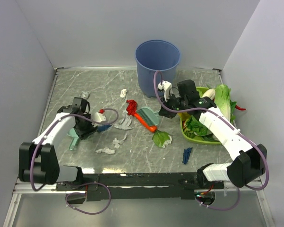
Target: Sweep away the paper scraps from the table
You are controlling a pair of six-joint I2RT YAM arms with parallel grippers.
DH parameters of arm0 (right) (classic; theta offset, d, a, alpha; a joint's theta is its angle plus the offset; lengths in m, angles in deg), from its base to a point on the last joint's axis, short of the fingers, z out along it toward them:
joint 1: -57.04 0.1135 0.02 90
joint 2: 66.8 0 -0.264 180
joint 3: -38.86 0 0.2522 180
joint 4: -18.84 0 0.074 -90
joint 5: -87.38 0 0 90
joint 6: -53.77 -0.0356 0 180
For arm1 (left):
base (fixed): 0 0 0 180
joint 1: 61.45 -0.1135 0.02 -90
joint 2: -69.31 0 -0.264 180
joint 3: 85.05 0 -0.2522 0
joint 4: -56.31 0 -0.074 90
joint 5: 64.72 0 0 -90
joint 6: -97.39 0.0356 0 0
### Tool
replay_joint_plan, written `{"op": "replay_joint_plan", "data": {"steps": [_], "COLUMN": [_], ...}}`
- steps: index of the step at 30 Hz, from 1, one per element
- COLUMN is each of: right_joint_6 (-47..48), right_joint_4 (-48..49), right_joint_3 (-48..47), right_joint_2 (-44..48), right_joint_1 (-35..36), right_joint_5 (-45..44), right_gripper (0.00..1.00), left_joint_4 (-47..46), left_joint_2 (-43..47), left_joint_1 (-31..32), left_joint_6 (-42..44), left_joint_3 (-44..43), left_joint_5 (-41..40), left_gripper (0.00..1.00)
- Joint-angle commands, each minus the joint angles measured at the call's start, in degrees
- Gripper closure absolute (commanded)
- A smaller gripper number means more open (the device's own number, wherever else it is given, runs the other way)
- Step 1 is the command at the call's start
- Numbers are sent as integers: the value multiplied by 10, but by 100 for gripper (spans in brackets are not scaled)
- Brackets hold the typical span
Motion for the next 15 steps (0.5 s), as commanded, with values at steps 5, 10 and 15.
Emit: {"op": "replay_joint_plan", "data": {"steps": [5,10,15], "right_joint_6": [-2,-12,-15], "right_joint_4": [32,41,49], "right_joint_3": [27,44,38], "right_joint_2": [46,48,42], "right_joint_1": [-16,-20,-19], "right_joint_5": [2,11,17], "right_gripper": [100,100,100], "left_joint_4": [-12,24,15], "left_joint_2": [88,79,55], "left_joint_1": [-37,-64,-81], "left_joint_6": [-265,-274,-267], "left_joint_3": [-38,0,27], "left_joint_5": [-40,-73,-92], "left_gripper": [30,28,26]}}
